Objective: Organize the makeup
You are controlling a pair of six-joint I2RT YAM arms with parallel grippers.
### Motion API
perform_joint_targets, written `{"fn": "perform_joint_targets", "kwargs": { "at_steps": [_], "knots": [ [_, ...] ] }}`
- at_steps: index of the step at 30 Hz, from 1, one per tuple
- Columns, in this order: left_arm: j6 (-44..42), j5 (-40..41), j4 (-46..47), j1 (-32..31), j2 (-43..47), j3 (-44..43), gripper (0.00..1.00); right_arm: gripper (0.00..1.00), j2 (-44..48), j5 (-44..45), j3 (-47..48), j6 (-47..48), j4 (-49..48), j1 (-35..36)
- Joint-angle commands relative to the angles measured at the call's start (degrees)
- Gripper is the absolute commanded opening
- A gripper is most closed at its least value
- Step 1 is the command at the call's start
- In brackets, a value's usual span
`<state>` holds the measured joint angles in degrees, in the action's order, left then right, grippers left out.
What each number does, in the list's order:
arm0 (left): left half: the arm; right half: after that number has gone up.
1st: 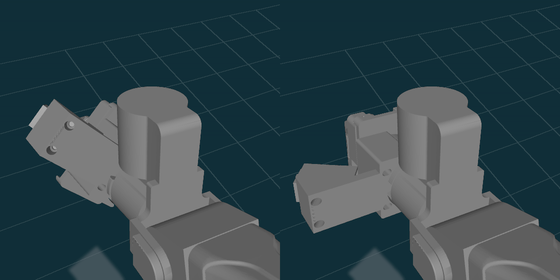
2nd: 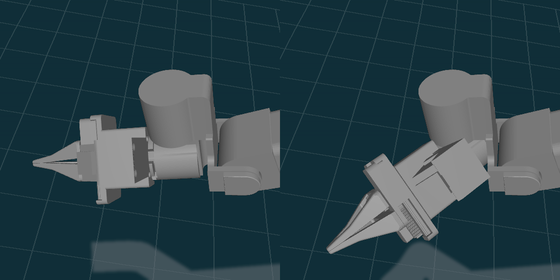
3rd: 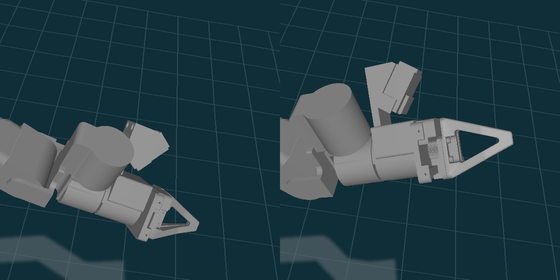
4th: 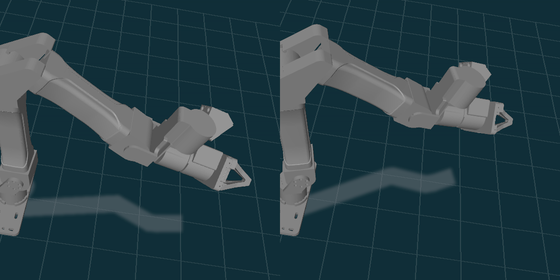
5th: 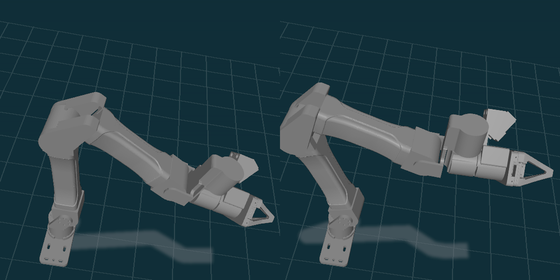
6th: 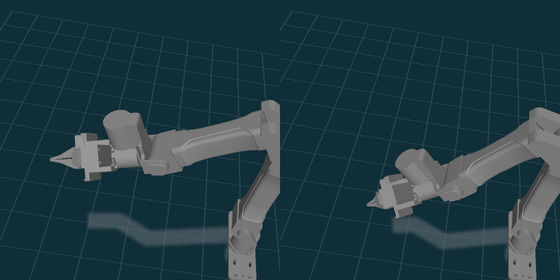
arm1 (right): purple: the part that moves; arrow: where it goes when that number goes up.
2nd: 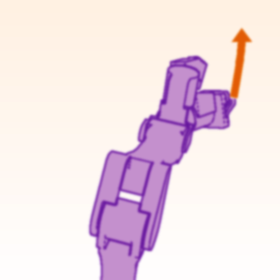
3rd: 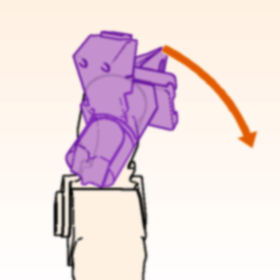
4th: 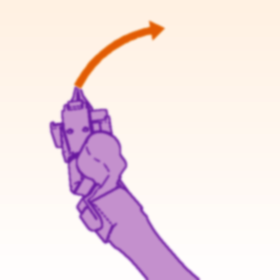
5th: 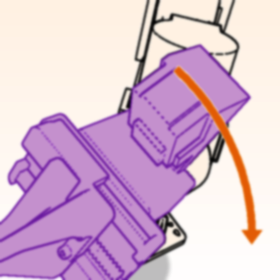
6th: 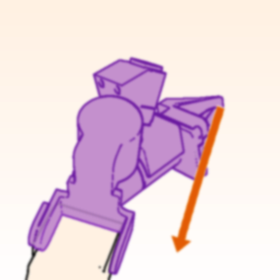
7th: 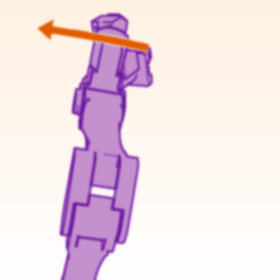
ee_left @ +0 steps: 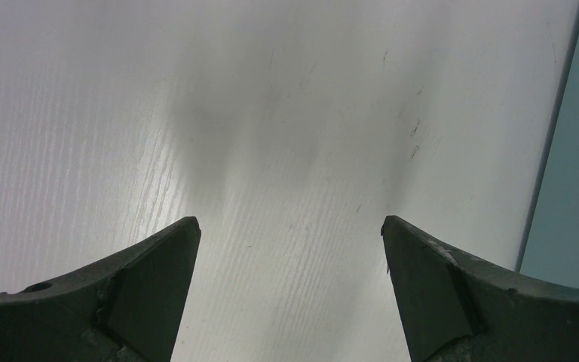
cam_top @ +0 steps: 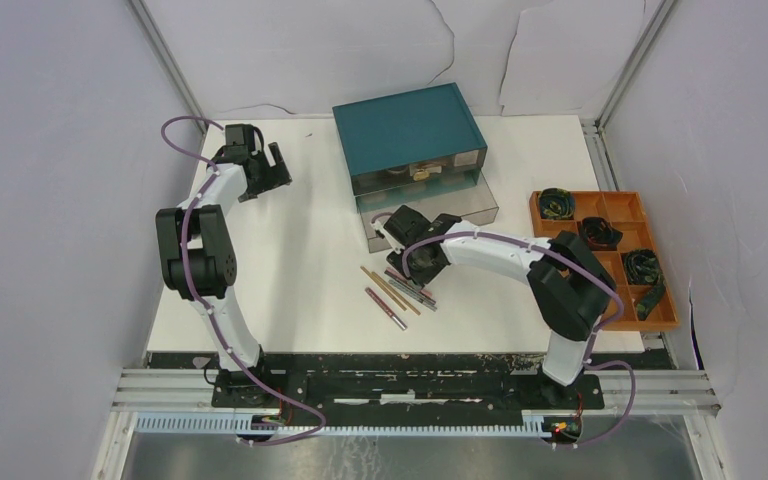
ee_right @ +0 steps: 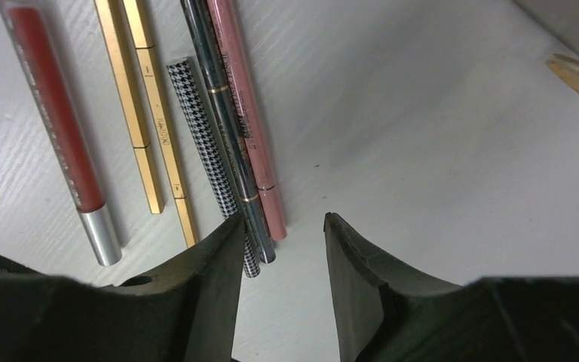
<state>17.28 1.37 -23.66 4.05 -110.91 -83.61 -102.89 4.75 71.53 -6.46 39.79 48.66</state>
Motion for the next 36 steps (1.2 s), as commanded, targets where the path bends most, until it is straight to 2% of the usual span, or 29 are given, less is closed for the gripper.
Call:
{"fn": "perform_joint_targets", "kwargs": {
  "at_steps": [1,20,36],
  "knots": [
    [-1.7,-0.1,1.6,0.0,1.1,-0.6,0.97,0.49,-1.6,1.1,0.0,1.1,-4.7,0.2],
    [-2.2,1.0,1.2,-0.1,-0.1,-0.9,0.97,0.47,-6.6,-0.1,0.1,1.8,-7.0,-1.4],
    [-2.3,0.8,1.2,0.0,-0.9,-1.1,0.97,0.35,-7.6,-2.2,-2.0,1.1,-8.3,-1.8]
  ]
}}
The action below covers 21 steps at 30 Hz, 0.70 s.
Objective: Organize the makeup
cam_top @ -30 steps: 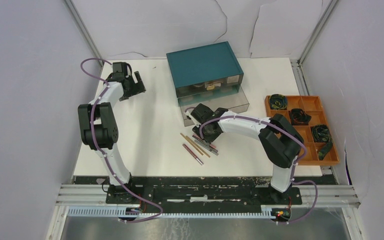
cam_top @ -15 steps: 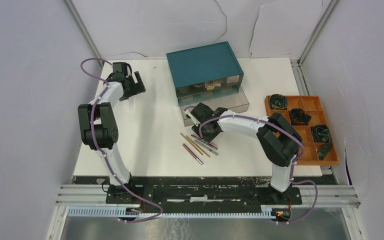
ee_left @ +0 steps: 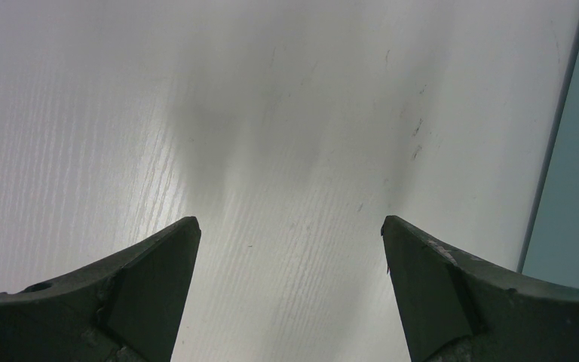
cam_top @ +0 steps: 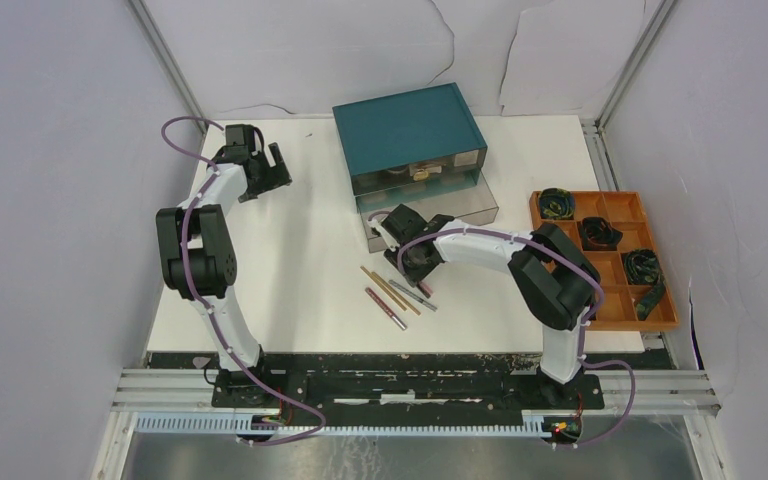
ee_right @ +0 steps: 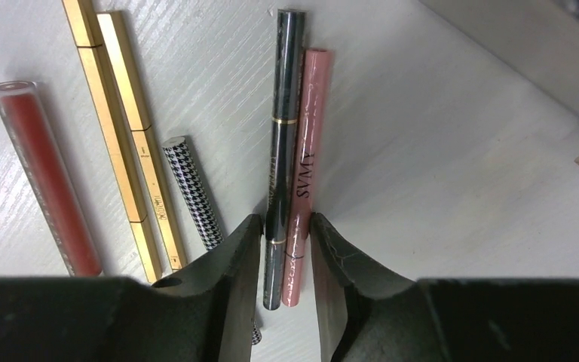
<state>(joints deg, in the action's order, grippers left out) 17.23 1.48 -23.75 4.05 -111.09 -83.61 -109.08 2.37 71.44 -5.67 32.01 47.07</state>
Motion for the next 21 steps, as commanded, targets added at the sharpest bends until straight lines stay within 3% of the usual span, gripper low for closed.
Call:
{"fn": "perform_joint_targets", "kwargs": {
  "at_steps": [1,10,21],
  "knots": [
    [-2.2,0.7,1.3,0.0,-0.7,-1.1,0.97,0.34,-1.3,0.1,-1.8,0.2,-0.4,-0.2],
    [-2.0,0.5,1.2,0.0,-0.3,-0.8,0.97,0.15,3.0,0.7,-1.2,0.4,2.6,-0.2],
    [-1.7,0.1,1.3,0.0,0.2,-0.7,0.97,0.01,8.0,1.1,1.8,0.5,5.9,-0.2]
  ]
}}
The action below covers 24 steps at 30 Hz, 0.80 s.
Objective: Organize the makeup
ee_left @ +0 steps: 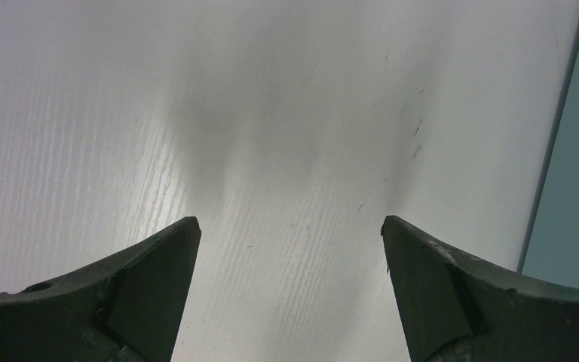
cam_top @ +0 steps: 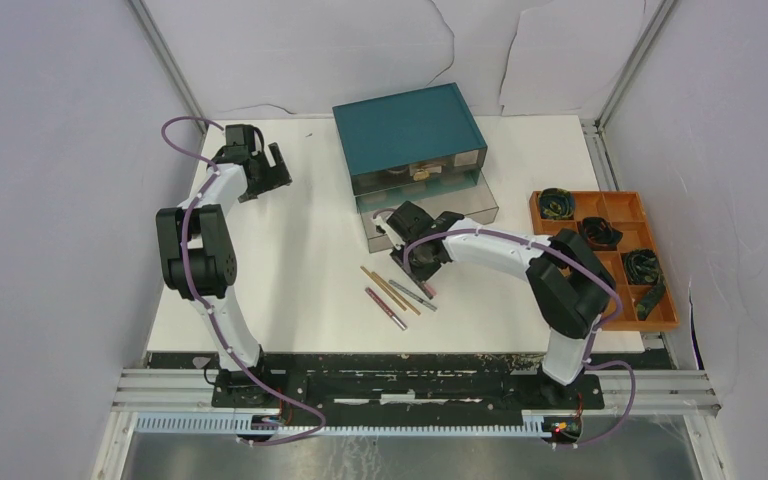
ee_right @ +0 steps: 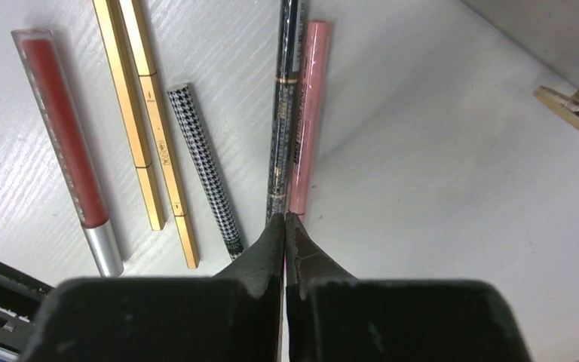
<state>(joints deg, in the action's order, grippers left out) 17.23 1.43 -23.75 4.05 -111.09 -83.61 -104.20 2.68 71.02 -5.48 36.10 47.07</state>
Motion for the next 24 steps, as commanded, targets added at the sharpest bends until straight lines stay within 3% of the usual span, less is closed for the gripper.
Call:
{"fn": "perform_joint_targets", "kwargs": {
  "at_steps": [1,4,7,17,24],
  "knots": [
    [-1.7,0.1,1.2,0.0,0.3,-0.6,0.97,0.01,3.2,0.8,2.3,0.2,1.9,-0.2],
    [-1.6,0.0,1.2,0.0,0.3,-0.5,0.97,0.02,3.1,1.8,2.4,0.0,2.1,-0.2],
    [-1.5,-0.2,1.3,0.0,0.5,-0.4,0.97,0.14,2.6,3.7,2.1,-0.4,2.1,-0.2],
    [-1.4,-0.5,1.4,-0.1,0.3,-0.7,0.97,0.38,1.8,2.3,1.0,-1.2,0.4,-0.2],
    [-1.6,-0.2,1.4,-0.1,0.3,-0.9,0.97,0.41,-0.7,1.9,1.7,-0.8,0.2,-0.2]
  ]
}}
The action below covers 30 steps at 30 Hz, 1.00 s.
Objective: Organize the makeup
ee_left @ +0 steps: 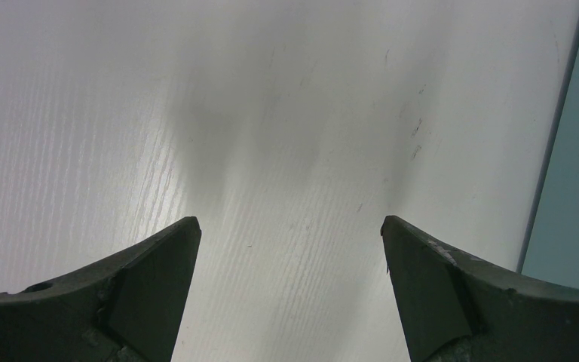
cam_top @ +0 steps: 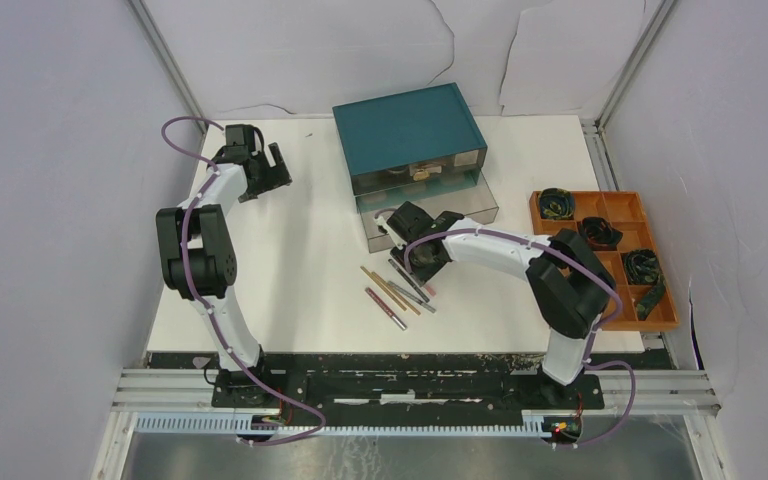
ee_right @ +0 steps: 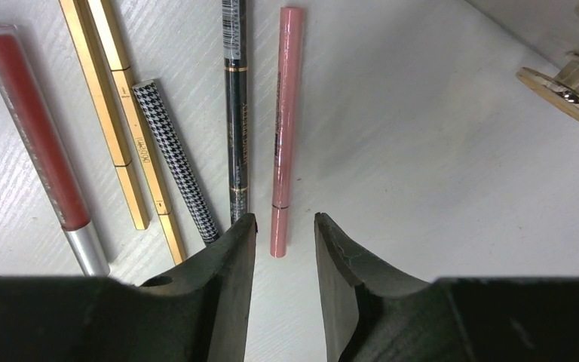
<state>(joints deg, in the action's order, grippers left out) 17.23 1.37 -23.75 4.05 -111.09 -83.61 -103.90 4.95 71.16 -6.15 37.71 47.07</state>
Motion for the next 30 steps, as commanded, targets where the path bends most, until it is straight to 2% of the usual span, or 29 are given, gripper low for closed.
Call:
{"fn": "perform_joint_targets", "kwargs": {
  "at_steps": [1,12,18,21,25,30],
  "knots": [
    [-1.6,-0.1,1.4,-0.1,0.3,-0.8,0.97,0.41,-1.5,-0.3,1.6,0.0,-1.7,-0.2],
    [-1.9,0.4,1.4,-0.1,-0.1,-0.8,0.97,0.40,-6.1,-0.1,2.1,0.6,-3.7,-1.2],
    [-1.9,0.7,1.5,-0.1,-0.3,-0.9,0.97,0.10,-6.5,-1.1,-0.5,0.0,-4.7,-1.4],
    [-1.9,0.7,1.4,0.0,-0.4,-1.0,0.97,0.01,-5.8,-0.8,-1.3,0.0,-4.4,-1.4],
    [-1.9,0.7,1.4,0.0,-0.4,-1.1,0.97,0.01,-3.2,-1.3,1.4,0.9,-0.6,-1.4],
    [-1.9,0.9,1.2,0.0,0.0,-1.1,0.97,0.01,3.2,-3.0,11.0,2.5,8.4,-1.4]
  ]
}}
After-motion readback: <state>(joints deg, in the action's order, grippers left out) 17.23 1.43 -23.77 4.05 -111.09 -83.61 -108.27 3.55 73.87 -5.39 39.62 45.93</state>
